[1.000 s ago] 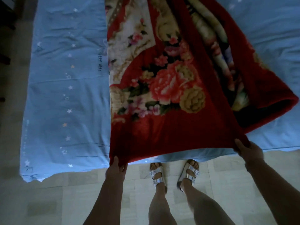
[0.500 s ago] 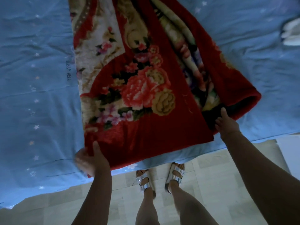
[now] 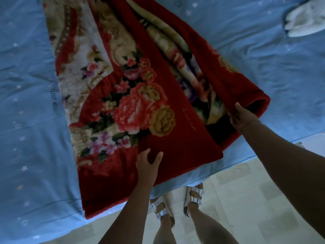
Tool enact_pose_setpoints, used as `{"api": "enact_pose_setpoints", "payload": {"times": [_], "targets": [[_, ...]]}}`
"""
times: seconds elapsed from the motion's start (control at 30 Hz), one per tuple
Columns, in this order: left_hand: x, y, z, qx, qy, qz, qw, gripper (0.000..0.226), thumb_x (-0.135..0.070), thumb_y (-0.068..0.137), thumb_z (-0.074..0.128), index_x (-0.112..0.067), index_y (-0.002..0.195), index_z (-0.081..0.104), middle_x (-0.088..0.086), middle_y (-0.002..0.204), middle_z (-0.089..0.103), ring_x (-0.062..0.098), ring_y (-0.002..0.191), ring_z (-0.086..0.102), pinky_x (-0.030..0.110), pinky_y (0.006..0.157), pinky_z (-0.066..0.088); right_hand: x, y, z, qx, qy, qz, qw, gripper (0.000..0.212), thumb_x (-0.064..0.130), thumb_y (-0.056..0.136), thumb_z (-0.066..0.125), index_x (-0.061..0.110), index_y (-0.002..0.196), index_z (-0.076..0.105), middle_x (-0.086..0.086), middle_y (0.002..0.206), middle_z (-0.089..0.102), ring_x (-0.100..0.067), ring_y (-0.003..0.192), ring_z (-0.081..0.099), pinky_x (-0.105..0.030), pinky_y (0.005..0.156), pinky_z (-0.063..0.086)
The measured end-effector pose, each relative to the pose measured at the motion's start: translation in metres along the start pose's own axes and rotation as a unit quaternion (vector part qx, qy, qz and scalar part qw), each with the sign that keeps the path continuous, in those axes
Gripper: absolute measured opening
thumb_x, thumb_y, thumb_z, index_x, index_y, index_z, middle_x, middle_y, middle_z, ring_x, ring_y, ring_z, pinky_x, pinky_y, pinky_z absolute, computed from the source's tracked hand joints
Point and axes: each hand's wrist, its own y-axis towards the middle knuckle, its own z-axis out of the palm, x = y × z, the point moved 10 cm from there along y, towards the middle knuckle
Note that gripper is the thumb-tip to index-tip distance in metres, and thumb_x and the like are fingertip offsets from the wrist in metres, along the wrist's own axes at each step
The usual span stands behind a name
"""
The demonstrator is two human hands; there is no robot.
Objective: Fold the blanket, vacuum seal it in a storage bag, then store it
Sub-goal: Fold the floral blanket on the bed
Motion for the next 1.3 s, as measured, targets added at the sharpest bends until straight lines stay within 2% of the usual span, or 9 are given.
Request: {"api": "enact_pose_setpoints", "payload": {"times": [0.2, 0.37, 0.5, 0.63, 0.77, 0.93, 1.07, 1.17, 1.3], "targets": [[-0.01, 0.0, 0.003, 0.015, 0.029, -0.024, 0.999, 0.061, -0.052, 0.088, 0.06, -0.018, 0.137, 0.052, 0.006, 0.146, 0.039, 0.022, 0.136, 0.035, 0.038, 0.112, 0.033, 0.008, -0.075, 0.063, 0.166, 0.05, -0.016, 0.985, 0.023, 0.032, 0.08, 0.073, 0.018, 0.096, 0.066, 0.003, 0.08, 0.071, -0.009, 0.08, 0.064, -0.022, 0.069, 0.052], [-0.067, -0.029, 0.011, 0.193, -0.36, -0.121, 0.905, 0.077, -0.067, 0.079, 0.039, -0.01, 0.128, 0.057, 0.006, 0.135, 0.058, 0.018, 0.116, 0.06, 0.031, 0.096, 0.047, -0.085, -0.208, 0.109, 0.289, -0.133, -0.022, 0.948, 0.021, 0.015, 0.081, 0.07, 0.014, 0.102, 0.068, 0.004, 0.094, 0.075, -0.008, 0.083, 0.07, -0.021, 0.071, 0.053], [-0.062, -0.028, -0.034, 0.16, -0.388, -0.138, 0.897, 0.038, -0.036, 0.088, 0.06, -0.012, 0.117, 0.067, 0.014, 0.113, 0.071, 0.028, 0.1, 0.07, 0.041, 0.083, 0.057, -0.181, -0.263, 0.126, 0.374, -0.152, 0.091, 0.91, 0.033, 0.025, 0.079, 0.075, 0.012, 0.108, 0.064, -0.008, 0.114, 0.069, -0.018, 0.106, 0.065, -0.022, 0.086, 0.053], [-0.011, -0.007, -0.082, 0.041, -0.267, -0.143, 0.952, 0.028, -0.022, 0.089, 0.069, -0.013, 0.115, 0.067, 0.01, 0.108, 0.072, 0.026, 0.096, 0.069, 0.042, 0.091, 0.052, -0.191, -0.223, 0.091, 0.243, 0.101, 0.219, 0.94, 0.081, 0.044, 0.055, 0.087, 0.015, 0.124, 0.055, -0.009, 0.12, 0.065, -0.025, 0.107, 0.062, -0.038, 0.083, 0.055], [-0.001, -0.015, -0.136, -0.067, -0.099, -0.059, 0.991, 0.03, -0.026, 0.091, 0.067, -0.003, 0.111, 0.068, 0.008, 0.093, 0.071, 0.028, 0.091, 0.067, 0.044, 0.087, 0.052, -0.145, -0.159, 0.042, 0.156, 0.257, 0.144, 0.943, 0.097, 0.041, 0.012, 0.097, 0.016, 0.102, 0.072, -0.006, 0.1, 0.074, -0.023, 0.082, 0.073, -0.039, 0.059, 0.059], [0.028, -0.081, -0.218, -0.218, -0.039, -0.046, 0.974, 0.039, -0.034, 0.088, 0.071, 0.0, 0.106, 0.067, 0.02, 0.094, 0.066, 0.032, 0.094, 0.061, 0.038, 0.082, 0.042, -0.13, -0.148, 0.01, 0.151, 0.222, 0.112, 0.957, 0.055, 0.037, 0.07, 0.074, 0.021, 0.121, 0.066, -0.004, 0.124, 0.065, -0.02, 0.113, 0.062, -0.043, 0.092, 0.051], [0.096, -0.096, -0.199, -0.193, -0.007, -0.077, 0.978, 0.076, -0.078, 0.08, 0.045, -0.014, 0.116, 0.065, 0.029, 0.086, 0.068, 0.038, 0.078, 0.065, 0.039, 0.072, 0.049, -0.187, -0.17, -0.018, 0.094, 0.075, 0.172, 0.978, 0.014, 0.025, 0.092, 0.056, 0.018, 0.102, 0.063, 0.003, 0.076, 0.074, -0.016, 0.083, 0.066, -0.032, 0.072, 0.049], [0.126, -0.082, -0.176, -0.142, 0.008, -0.157, 0.977, 0.078, -0.081, 0.072, 0.049, -0.011, 0.102, 0.066, 0.023, 0.083, 0.066, 0.038, 0.084, 0.063, 0.042, 0.081, 0.046, -0.194, -0.16, -0.031, 0.036, 0.019, 0.169, 0.985, 0.024, 0.018, 0.092, 0.058, 0.012, 0.115, 0.054, -0.001, 0.083, 0.068, -0.015, 0.085, 0.057, -0.028, 0.067, 0.042], [0.148, -0.064, -0.169, -0.125, 0.002, -0.251, 0.96, 0.052, -0.03, 0.091, 0.066, 0.01, 0.123, 0.058, 0.029, 0.124, 0.06, 0.042, 0.119, 0.054, 0.041, 0.101, 0.037, -0.178, -0.142, -0.026, 0.069, 0.084, 0.168, 0.98, 0.085, 0.029, 0.012, 0.099, 0.014, 0.091, 0.071, 0.002, 0.074, 0.074, -0.018, 0.083, 0.065, -0.03, 0.067, 0.052]]}}
